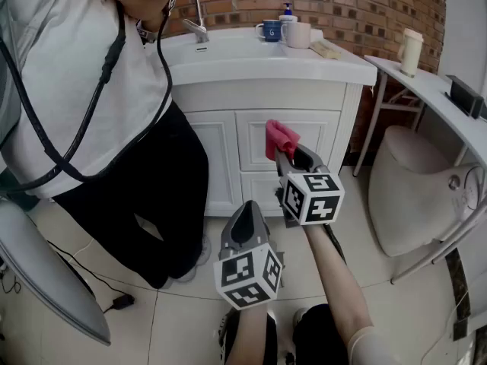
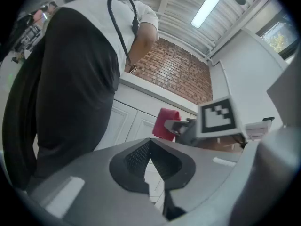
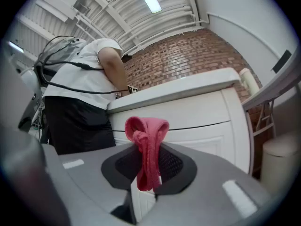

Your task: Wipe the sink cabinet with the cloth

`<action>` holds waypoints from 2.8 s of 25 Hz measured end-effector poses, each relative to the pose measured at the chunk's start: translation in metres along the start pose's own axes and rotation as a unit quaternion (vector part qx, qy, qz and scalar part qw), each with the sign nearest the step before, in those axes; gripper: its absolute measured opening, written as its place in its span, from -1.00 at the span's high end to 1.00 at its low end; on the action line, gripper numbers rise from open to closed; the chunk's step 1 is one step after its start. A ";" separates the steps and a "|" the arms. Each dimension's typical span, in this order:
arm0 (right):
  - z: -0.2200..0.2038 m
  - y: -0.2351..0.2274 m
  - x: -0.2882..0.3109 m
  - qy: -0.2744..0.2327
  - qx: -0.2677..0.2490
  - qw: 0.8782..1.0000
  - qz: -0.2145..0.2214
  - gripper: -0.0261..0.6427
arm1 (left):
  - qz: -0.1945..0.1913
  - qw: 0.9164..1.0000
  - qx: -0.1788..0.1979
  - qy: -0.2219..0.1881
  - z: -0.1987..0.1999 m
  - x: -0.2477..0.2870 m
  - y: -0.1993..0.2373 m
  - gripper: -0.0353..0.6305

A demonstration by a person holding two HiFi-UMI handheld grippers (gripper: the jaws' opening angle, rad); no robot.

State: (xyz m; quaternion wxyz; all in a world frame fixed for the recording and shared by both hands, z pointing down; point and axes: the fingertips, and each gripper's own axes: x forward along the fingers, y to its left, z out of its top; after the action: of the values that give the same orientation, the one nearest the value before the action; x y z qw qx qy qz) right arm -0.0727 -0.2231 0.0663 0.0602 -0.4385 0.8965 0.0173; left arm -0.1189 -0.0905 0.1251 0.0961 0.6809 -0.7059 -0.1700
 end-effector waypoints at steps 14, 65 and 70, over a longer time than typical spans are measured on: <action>-0.029 0.003 0.083 0.021 0.023 0.999 -0.021 0.73 | 0.019 1.000 -0.008 -0.012 0.009 -0.006 0.013 0.85; -0.109 -0.206 -0.035 0.043 0.015 0.982 -0.185 0.73 | -0.078 0.996 0.023 0.033 -0.031 0.003 -0.068 0.85; -0.127 -0.106 -0.022 0.028 0.065 0.995 -0.074 0.74 | -0.085 0.996 0.015 0.019 -0.023 -0.002 -0.068 0.85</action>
State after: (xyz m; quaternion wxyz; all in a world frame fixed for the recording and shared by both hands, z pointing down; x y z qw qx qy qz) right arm 0.0130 -0.2817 0.1969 0.0646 -0.4995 0.8620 -0.0578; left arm -0.0474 -0.0916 0.1212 0.0844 0.7431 -0.6457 -0.1539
